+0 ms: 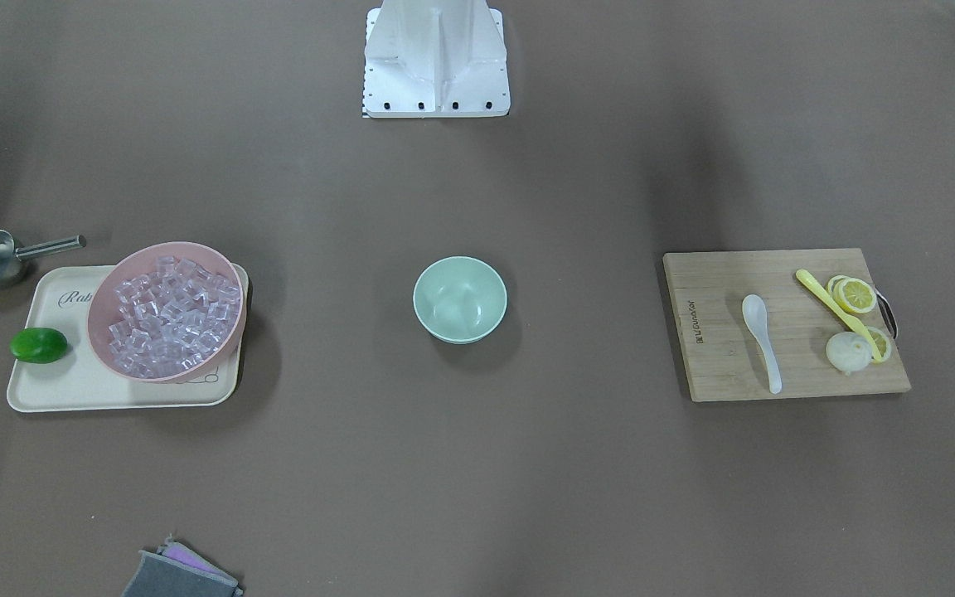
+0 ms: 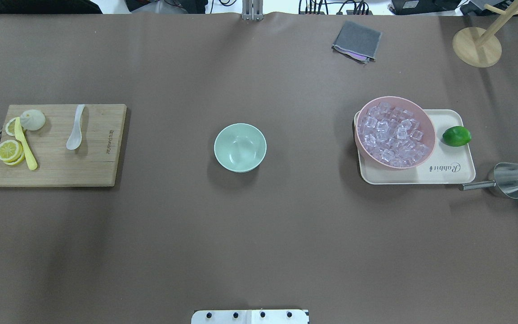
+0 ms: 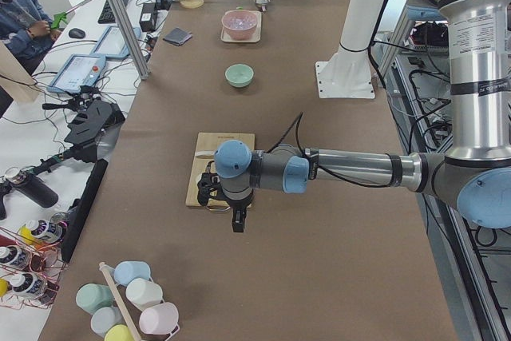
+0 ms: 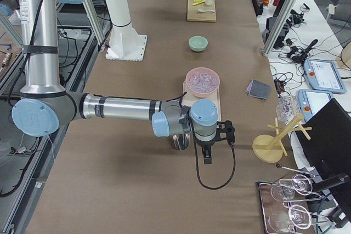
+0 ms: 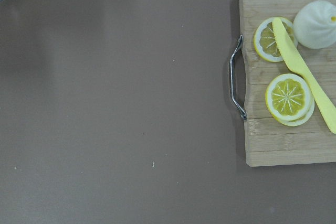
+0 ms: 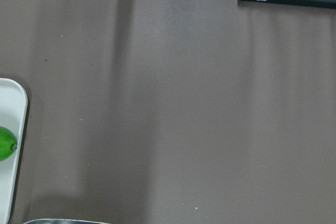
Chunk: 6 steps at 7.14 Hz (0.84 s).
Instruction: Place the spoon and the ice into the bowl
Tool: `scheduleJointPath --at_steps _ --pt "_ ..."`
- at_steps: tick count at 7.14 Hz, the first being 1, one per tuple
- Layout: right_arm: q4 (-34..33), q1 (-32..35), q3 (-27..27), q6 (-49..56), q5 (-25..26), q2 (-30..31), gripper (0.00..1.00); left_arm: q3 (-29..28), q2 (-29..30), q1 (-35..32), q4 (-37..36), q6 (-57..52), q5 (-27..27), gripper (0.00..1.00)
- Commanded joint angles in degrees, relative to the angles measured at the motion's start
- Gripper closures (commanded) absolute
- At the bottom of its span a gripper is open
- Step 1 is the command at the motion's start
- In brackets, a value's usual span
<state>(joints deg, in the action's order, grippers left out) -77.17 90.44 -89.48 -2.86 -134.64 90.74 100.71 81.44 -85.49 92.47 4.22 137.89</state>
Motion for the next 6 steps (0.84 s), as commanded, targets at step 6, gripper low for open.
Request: scheduleJointPath --at_steps 6 --pt "-0.2 -0.9 0.1 0.8 -0.5 1.9 0.0 0.0 -0.3 0.1 0.2 -0.4 0.1 0.02"
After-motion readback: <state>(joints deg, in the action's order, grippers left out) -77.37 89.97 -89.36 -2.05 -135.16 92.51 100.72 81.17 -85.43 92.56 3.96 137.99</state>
